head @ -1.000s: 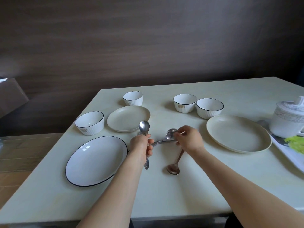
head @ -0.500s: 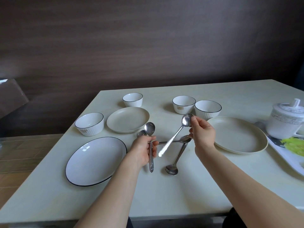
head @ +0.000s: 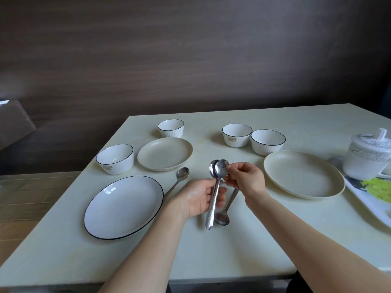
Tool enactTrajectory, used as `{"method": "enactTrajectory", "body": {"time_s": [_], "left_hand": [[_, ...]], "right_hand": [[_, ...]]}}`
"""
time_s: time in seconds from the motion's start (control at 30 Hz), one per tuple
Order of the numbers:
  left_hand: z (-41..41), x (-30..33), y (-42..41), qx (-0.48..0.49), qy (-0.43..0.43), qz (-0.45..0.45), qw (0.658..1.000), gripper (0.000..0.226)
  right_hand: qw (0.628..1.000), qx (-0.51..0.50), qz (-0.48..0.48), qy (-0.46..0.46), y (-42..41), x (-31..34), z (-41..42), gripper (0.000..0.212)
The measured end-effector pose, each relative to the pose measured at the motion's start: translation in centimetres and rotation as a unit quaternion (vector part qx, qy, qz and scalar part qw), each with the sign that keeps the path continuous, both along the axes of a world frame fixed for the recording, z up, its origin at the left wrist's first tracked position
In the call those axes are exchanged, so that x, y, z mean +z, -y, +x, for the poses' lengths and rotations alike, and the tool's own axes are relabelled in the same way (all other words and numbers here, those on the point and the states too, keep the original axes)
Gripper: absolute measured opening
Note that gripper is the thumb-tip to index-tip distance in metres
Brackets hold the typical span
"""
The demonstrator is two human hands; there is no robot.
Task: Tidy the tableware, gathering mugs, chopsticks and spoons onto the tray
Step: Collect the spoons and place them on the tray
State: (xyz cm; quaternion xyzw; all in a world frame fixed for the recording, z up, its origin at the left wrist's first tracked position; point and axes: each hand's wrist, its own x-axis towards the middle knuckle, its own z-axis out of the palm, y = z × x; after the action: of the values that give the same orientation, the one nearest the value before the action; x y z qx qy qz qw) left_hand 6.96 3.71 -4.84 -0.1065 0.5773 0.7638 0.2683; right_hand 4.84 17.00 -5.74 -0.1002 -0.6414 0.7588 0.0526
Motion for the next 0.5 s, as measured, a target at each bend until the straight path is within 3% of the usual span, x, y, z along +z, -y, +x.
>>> {"method": "enactTrajectory", "body": {"time_s": [0.17, 0.23, 0.27, 0.37, 0.43, 0.5], "left_hand": [[-0.1, -0.3, -0.2, 0.030, -0.034, -0.025, 0.999, 0.024], [-0.6, -0.3, 0.1, 0.074, -0.030, -0.039, 0.996, 0.029], [-0.8, -0.3, 0.4, 0.095, -0.022, -0.041, 0.994, 0.030], [-1.3, -0.3, 1.5, 0.157, 0.013, -0.036, 0.987, 0.028], [-1.4, -0.4, 2.0, 0.181, 0.034, -0.035, 0.982, 0.026], [-1.5, -0.4, 2.3, 0.192, 0.043, -0.034, 0.980, 0.024]], "right_hand": [[1.000, 0.022, 0.013, 0.002, 0.3, -0.1, -0.1, 0.014], [0.995, 0.009, 0.097, 0.007, 0.2, -0.6, -0.4, 0.015], [0.982, 0.005, 0.187, 0.005, 0.1, -1.0, -0.7, 0.021], [0.868, 0.079, 0.490, 0.009, -0.4, -1.8, -0.5, 0.031], [0.793, 0.130, 0.594, 0.020, -0.1, -2.1, -0.1, 0.021], [0.749, 0.142, 0.647, 0.012, 0.3, -2.3, 0.2, 0.014]]}}
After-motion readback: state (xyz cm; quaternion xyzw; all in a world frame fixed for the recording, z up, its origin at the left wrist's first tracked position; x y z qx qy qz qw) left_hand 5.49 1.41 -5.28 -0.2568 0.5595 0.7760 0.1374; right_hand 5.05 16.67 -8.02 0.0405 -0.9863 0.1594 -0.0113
